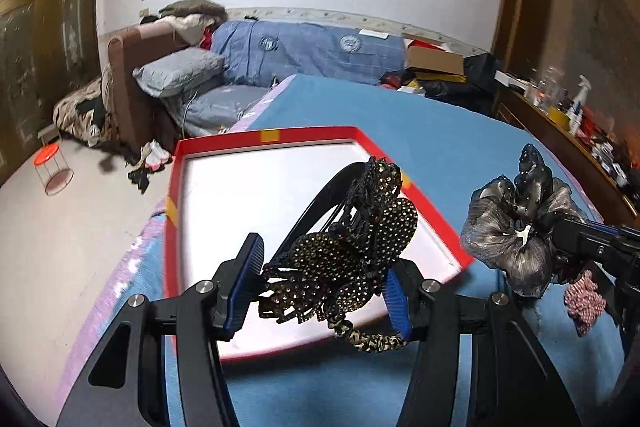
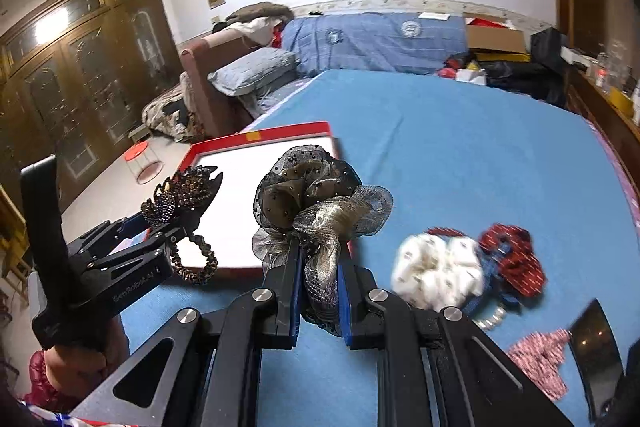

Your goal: Organize jewelry

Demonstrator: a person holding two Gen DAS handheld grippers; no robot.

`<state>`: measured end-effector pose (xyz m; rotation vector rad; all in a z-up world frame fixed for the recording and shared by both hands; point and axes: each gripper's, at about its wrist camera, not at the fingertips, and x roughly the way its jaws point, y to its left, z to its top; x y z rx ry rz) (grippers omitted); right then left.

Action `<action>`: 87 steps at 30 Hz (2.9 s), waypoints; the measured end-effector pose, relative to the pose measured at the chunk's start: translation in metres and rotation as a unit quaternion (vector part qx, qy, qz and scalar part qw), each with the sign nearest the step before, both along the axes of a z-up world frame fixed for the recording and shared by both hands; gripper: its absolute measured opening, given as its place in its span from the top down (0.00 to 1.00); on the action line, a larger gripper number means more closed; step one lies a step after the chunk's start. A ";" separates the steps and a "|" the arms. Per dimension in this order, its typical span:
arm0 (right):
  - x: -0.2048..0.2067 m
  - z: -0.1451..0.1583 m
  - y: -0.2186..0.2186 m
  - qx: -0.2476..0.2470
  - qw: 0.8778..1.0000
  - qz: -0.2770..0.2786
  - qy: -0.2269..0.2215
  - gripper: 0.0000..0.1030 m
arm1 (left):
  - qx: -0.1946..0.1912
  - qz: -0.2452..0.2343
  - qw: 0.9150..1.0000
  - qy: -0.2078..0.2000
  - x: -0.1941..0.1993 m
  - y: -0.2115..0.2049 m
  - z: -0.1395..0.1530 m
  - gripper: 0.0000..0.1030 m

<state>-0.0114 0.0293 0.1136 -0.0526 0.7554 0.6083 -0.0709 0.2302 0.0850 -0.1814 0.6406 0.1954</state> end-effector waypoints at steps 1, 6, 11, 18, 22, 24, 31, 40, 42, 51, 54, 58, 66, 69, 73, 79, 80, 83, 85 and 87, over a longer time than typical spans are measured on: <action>0.006 0.001 0.008 0.000 1.000 0.006 0.002 0.84 | -0.001 0.002 1.000 0.004 0.004 0.006 0.001 0.47; 0.034 0.002 0.043 -0.003 1.000 0.023 0.010 0.84 | -0.009 0.015 1.000 0.018 0.027 0.037 0.007 0.47; 0.075 -0.006 0.083 -0.013 0.999 0.029 0.024 0.84 | -0.031 0.027 0.998 0.042 0.063 0.068 0.005 0.47; 0.122 -0.024 0.118 0.003 0.998 0.025 0.052 0.84 | -0.049 0.055 0.994 0.075 0.105 0.098 -0.009 0.47; 0.142 -0.035 0.133 0.008 0.997 0.023 0.068 0.84 | -0.064 0.058 0.992 0.091 0.120 0.109 -0.020 0.47; 0.148 -0.040 0.137 0.009 0.997 0.022 0.077 0.84 | -0.067 0.057 0.992 0.094 0.125 0.112 -0.023 0.47; 0.154 -0.049 0.137 0.007 0.996 0.024 0.085 0.84 | -0.074 0.046 0.991 0.105 0.129 0.112 -0.030 0.46; 0.150 -0.036 0.123 0.020 0.996 0.017 0.081 0.84 | -0.084 0.037 0.990 0.106 0.130 0.104 -0.027 0.46; 0.145 -0.034 0.118 0.023 0.996 0.015 0.079 0.84 | -0.086 0.029 0.990 0.105 0.125 0.100 -0.024 0.47; 0.119 0.002 0.047 0.043 0.998 -0.030 0.029 0.84 | -0.095 -0.077 0.990 0.065 0.093 0.017 0.016 0.47; 0.107 0.011 0.004 0.034 0.997 -0.064 0.009 0.84 | -0.094 -0.137 0.984 0.059 0.079 -0.036 0.018 0.47; 0.092 0.014 -0.045 0.024 0.995 -0.096 0.002 0.84 | -0.098 -0.214 0.969 0.070 0.068 -0.106 0.002 0.47; 0.071 0.002 -0.095 0.026 0.993 -0.118 0.014 0.84 | -0.044 -0.261 0.957 0.115 0.075 -0.178 -0.036 0.43; 0.064 0.004 -0.102 0.034 0.992 -0.117 0.013 0.84 | -0.030 -0.252 0.962 0.104 0.075 -0.177 -0.028 0.44; 0.059 0.009 -0.108 0.046 0.992 -0.114 0.005 0.84 | -0.036 -0.276 0.951 0.137 0.085 -0.178 -0.027 0.39; 0.056 0.008 -0.105 0.051 0.993 -0.107 0.006 0.84 | 0.000 -0.261 0.952 0.159 0.089 -0.181 -0.051 0.40; 0.057 0.006 -0.105 0.051 0.993 -0.106 0.008 0.84 | 0.000 -0.259 0.952 0.162 0.089 -0.182 -0.054 0.58; 0.057 0.004 -0.103 0.051 0.993 -0.103 0.014 0.84 | -0.011 -0.256 0.954 0.157 0.088 -0.178 -0.057 0.64; 0.057 0.005 -0.103 0.051 0.993 -0.103 0.012 0.84 | -0.020 -0.258 0.955 0.146 0.084 -0.172 -0.049 0.64; 0.056 0.007 -0.103 0.052 0.993 -0.105 0.008 0.84 | -0.032 -0.257 0.958 0.124 0.078 -0.158 -0.032 0.64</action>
